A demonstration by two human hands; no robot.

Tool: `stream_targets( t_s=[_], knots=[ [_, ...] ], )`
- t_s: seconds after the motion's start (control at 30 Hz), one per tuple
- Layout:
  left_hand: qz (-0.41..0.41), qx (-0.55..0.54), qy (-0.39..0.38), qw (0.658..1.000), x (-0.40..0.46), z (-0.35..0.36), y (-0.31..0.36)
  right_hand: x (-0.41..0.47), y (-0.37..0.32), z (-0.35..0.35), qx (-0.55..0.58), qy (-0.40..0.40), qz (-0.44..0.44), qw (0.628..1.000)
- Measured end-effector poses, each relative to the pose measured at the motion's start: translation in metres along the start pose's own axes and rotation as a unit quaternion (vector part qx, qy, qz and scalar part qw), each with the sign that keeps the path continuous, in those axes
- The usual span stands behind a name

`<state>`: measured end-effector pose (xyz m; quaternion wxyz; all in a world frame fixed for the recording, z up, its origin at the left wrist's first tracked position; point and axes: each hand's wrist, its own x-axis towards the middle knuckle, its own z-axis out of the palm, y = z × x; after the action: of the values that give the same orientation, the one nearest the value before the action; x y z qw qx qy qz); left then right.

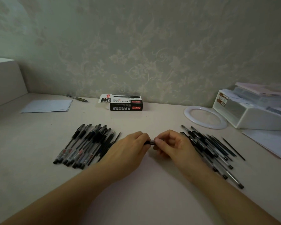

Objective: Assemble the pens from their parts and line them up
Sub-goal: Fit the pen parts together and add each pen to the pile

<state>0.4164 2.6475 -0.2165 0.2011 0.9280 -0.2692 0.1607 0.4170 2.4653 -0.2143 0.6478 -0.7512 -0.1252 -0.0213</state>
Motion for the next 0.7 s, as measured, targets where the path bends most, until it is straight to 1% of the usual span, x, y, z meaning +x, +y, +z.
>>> stream_targets(
  t_s=[0.03, 0.1, 0.17, 0.23, 0.33, 0.4, 0.43, 0.5, 0.57, 0.63, 0.7],
  knots=[
    [0.004, -0.005, -0.002, 1.0, 0.0, 0.0, -0.001, 0.0, 0.0, 0.001, -0.002, -0.005, -0.001, 1.0],
    [0.01, 0.024, -0.001, 1.0, 0.0, -0.001, -0.003, 0.001, 0.001, 0.002, -0.008, -0.011, -0.001, 1.0],
    [0.017, 0.068, 0.015, 0.997, 0.0, -0.003, -0.003, 0.001, 0.0, 0.003, -0.003, -0.013, -0.005, 1.0],
    [0.011, 0.083, 0.032, 0.996, -0.001, -0.003, -0.002, 0.0, 0.001, 0.004, 0.01, -0.007, -0.014, 1.0],
    [-0.049, 0.098, 0.062, 0.992, -0.001, -0.005, -0.004, -0.002, 0.003, 0.004, 0.026, 0.029, -0.023, 0.999],
    [-0.07, 0.102, 0.075, 0.989, -0.001, -0.006, -0.003, -0.002, 0.004, 0.002, 0.021, 0.083, -0.036, 0.996],
    [-0.077, 0.102, 0.076, 0.989, -0.001, -0.006, 0.0, -0.001, 0.004, -0.001, -0.002, 0.112, -0.048, 0.993],
    [-0.084, 0.099, 0.067, 0.989, -0.003, -0.002, 0.007, 0.0, 0.006, -0.008, -0.118, 0.138, -0.083, 0.98],
    [-0.082, 0.076, 0.054, 0.992, -0.005, 0.003, 0.01, 0.0, 0.007, -0.009, -0.232, 0.121, -0.107, 0.959],
    [-0.079, 0.048, 0.047, 0.995, -0.005, 0.003, 0.008, -0.001, 0.009, -0.007, -0.289, 0.089, -0.123, 0.945],
    [-0.066, 0.045, 0.046, 0.996, -0.004, 0.001, 0.004, -0.002, 0.01, -0.003, -0.342, 0.05, -0.145, 0.927]
  ],
)
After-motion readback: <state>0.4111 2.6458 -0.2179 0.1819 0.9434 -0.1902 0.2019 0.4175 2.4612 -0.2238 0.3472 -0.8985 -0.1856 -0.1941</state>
